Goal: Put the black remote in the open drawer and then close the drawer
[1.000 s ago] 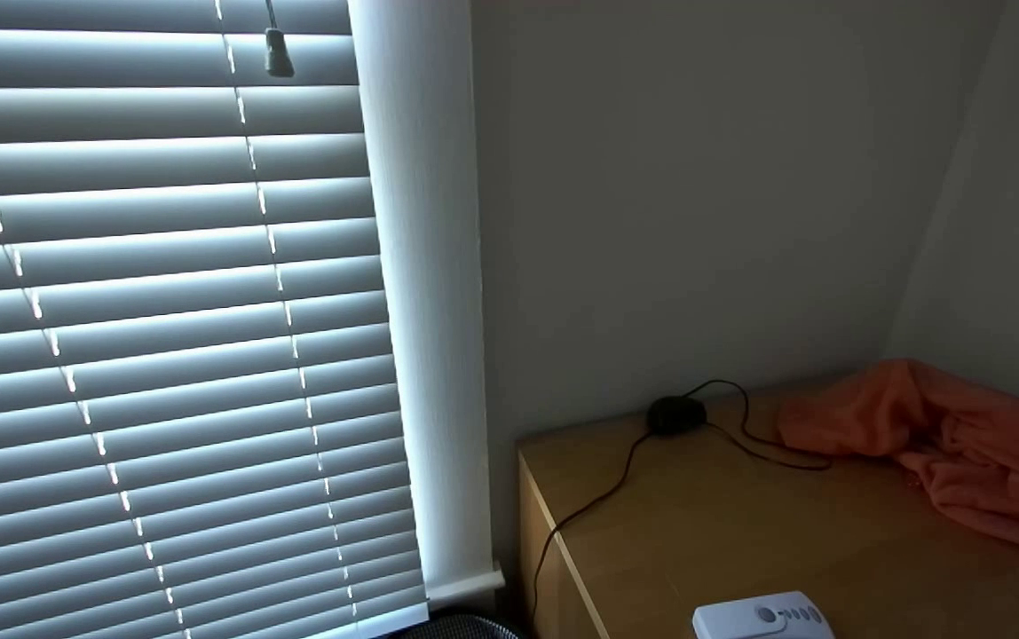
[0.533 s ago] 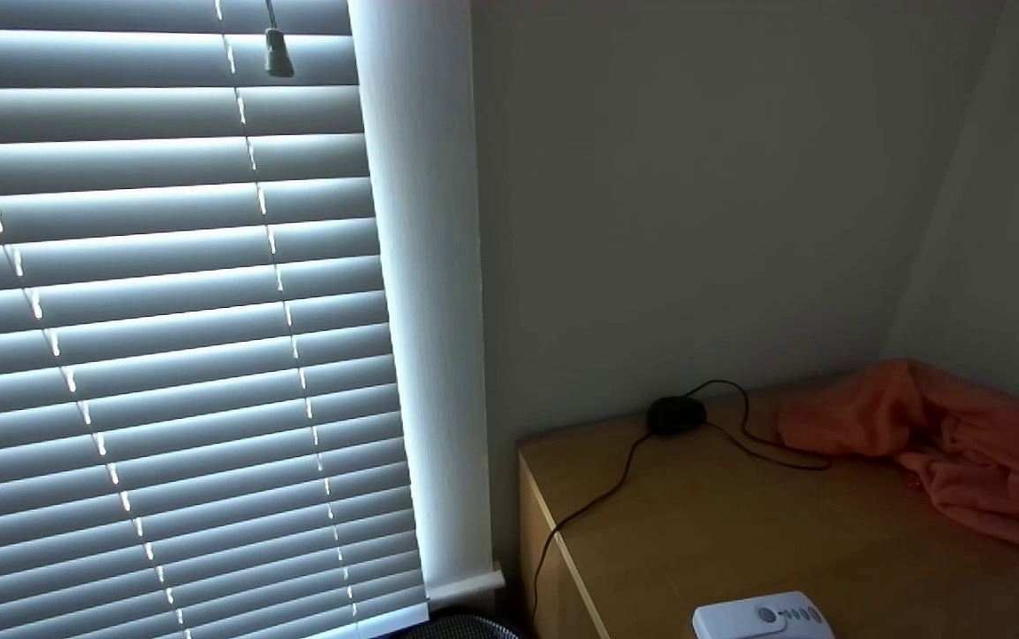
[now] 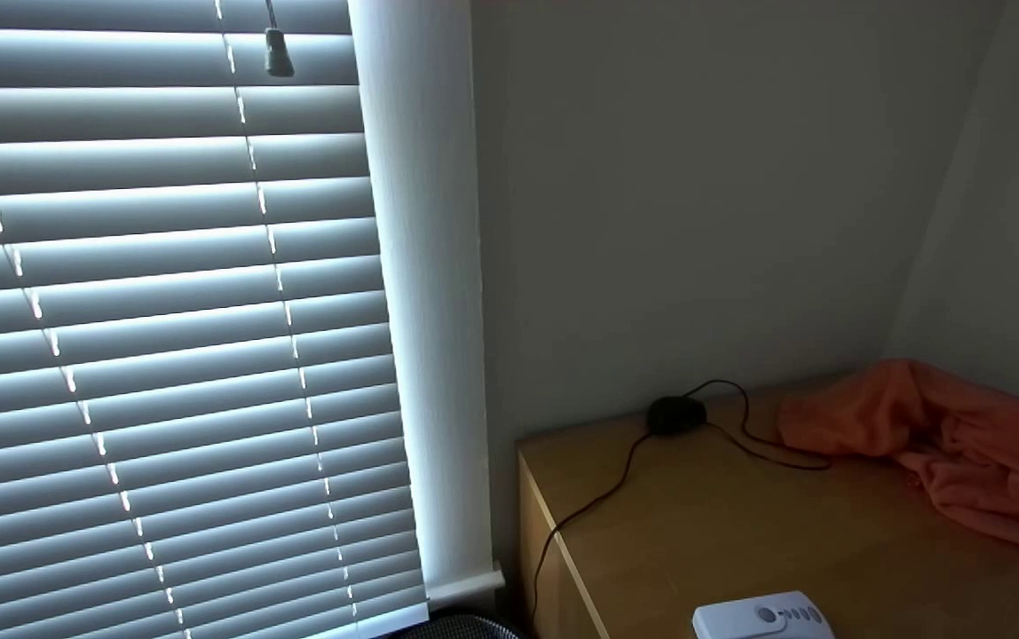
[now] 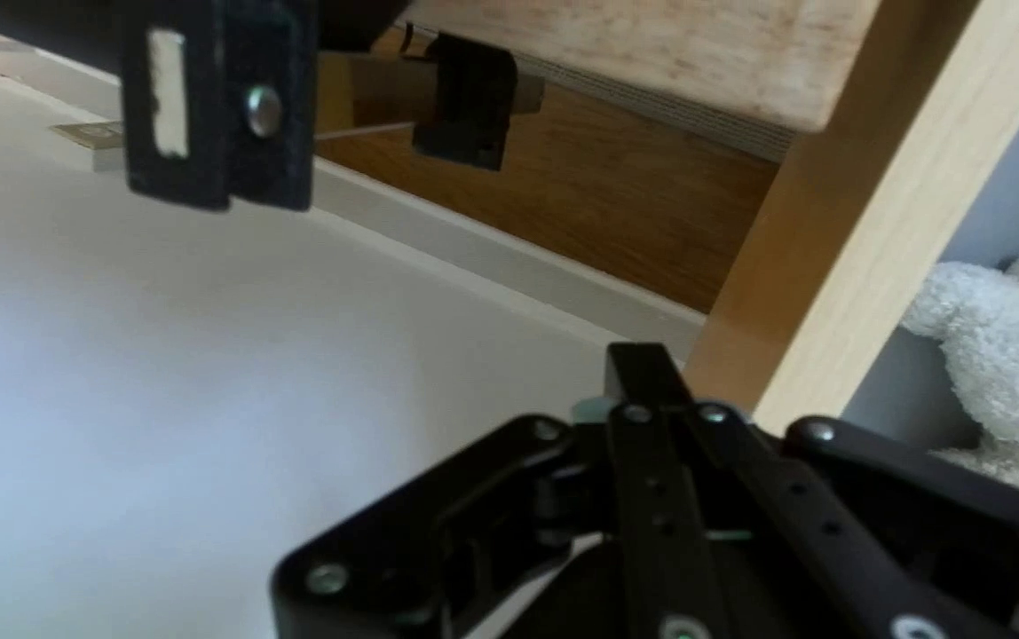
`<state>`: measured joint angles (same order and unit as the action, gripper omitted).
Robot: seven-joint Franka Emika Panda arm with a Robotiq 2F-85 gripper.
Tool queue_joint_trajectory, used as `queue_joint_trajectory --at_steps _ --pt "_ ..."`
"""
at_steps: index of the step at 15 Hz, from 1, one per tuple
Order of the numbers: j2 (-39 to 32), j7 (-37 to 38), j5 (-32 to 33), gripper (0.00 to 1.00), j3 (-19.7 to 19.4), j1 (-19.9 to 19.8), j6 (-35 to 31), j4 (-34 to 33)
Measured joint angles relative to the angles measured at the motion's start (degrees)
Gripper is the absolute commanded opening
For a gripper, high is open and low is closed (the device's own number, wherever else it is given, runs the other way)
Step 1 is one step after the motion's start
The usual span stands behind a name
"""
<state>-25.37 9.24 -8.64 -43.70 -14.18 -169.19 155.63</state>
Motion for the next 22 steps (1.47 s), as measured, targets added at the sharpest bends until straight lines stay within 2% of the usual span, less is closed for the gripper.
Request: queue_joint_trajectory --at_steps 5,14,22 --pt "-0.03 -0.36 -0.26 0.0 4.81 -6.01 -0.04 -0.25" --pt "-0.24 -0.52 -6.78 0.0 19.94 -20.51 -0.63 -2.67" --pt "0.36 -2.43 -10.94 0.0 30.89 -32.79 -5.26 -2.7"
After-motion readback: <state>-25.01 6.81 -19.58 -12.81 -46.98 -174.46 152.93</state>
